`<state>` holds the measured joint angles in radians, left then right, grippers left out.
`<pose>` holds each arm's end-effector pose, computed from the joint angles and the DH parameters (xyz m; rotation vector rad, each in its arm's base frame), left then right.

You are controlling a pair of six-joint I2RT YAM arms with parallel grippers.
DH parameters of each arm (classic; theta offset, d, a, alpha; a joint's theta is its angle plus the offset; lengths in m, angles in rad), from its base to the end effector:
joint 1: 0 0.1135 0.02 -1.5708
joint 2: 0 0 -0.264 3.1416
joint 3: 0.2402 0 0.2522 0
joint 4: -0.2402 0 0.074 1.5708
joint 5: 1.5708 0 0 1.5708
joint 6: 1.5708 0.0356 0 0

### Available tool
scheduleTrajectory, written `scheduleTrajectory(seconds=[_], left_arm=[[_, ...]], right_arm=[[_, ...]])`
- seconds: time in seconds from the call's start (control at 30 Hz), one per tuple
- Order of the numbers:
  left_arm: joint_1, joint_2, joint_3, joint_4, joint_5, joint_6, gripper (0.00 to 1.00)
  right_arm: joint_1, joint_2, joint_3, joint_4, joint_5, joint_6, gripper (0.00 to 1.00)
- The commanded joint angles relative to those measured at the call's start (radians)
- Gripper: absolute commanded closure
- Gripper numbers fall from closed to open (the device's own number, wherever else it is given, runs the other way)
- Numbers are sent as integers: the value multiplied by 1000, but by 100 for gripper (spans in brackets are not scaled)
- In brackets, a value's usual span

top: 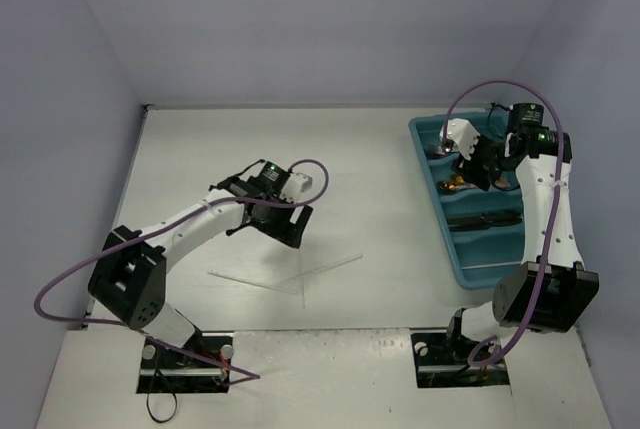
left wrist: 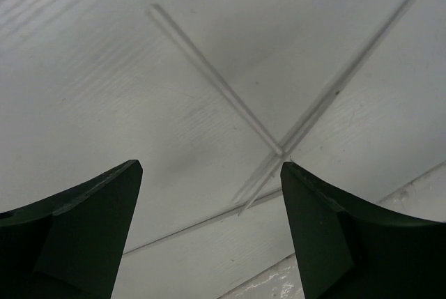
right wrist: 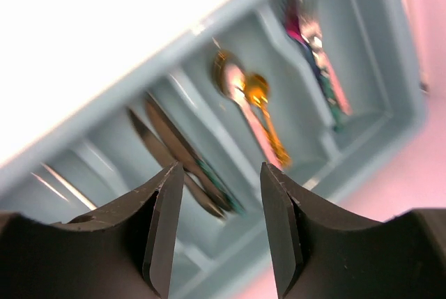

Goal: Sort the eating utensils into containers

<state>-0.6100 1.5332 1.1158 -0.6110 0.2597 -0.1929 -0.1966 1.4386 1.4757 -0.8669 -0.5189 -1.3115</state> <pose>0.2524 -0.1875 0.2400 0.6493 2.5985 -0.6126 0.2963 -0.0410 0.3668 -1.3930 1.7942 -0.1637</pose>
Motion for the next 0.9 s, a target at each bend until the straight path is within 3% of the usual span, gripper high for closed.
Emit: scheduleTrajectory(seconds=[0.0,0.3,0.87], left_arm=[[-152,-52,1,79,101,173,25],[-208,21,0,183,200,260,37],[-269,190,40,113,112,356,51]], right_arm=[[13,-2,-15,-27,-111,122,55],[-14,8,-47,-27,-165,205,56],[-26,-4,-41,-29,-173,207,57]])
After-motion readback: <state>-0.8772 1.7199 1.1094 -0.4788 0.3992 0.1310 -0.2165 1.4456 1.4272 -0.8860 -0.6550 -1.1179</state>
